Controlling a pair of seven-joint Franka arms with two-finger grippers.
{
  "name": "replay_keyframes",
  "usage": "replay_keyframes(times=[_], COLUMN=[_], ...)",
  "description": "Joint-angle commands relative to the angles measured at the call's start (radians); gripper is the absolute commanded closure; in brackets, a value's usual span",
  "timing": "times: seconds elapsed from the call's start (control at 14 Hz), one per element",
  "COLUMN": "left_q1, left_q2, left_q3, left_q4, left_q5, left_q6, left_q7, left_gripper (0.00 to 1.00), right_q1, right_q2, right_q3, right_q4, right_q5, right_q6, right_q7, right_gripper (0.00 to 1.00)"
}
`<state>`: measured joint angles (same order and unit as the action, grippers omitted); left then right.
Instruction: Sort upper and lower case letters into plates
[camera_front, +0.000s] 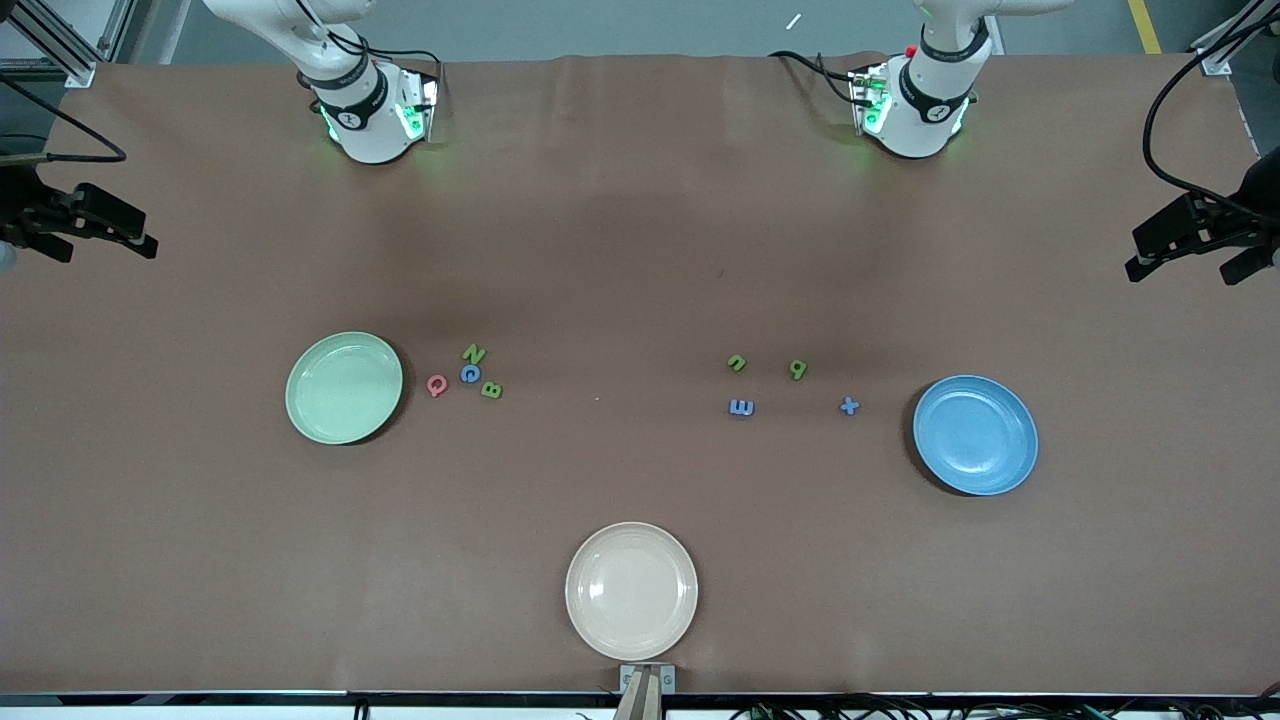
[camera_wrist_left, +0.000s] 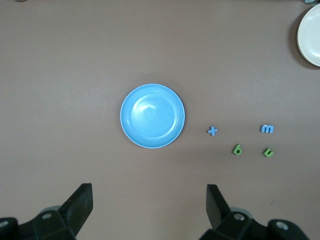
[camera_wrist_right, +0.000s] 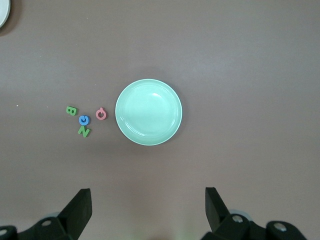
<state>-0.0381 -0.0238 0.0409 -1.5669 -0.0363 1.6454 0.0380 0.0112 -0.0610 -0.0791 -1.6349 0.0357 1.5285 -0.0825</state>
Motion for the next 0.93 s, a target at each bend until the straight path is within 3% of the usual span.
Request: replay_keyframes(times=[0.0,0.64,0.86], left_q1=[0.006,0.004,-0.002], left_q2=[-0.015,-0.015,0.014], left_q3=[-0.004,-0.006,-0.007], left_q4=[0.001,-0.002,-0.008], left_q5=[-0.007,-0.016,-0.02], left_q6=[-0.013,-0.016,-0.05], left_q7=[-0.003,-0.004,-0.006], left_gripper=[0.0,0.0,0.0], right_q1=[-0.004,-0.002,-0.013], right_q2=[-0.017,-0.01,0.033], right_q3=[0.01,0.009,0.009], right_q4=[-0.017,0.029,0.032], right_q5=[-0.025,-0.037,-0.034], right_q6=[0.01,-0.002,0.004], right_q7=[0.004,0.012,0.013], right_gripper=[0.0,0.0,0.0])
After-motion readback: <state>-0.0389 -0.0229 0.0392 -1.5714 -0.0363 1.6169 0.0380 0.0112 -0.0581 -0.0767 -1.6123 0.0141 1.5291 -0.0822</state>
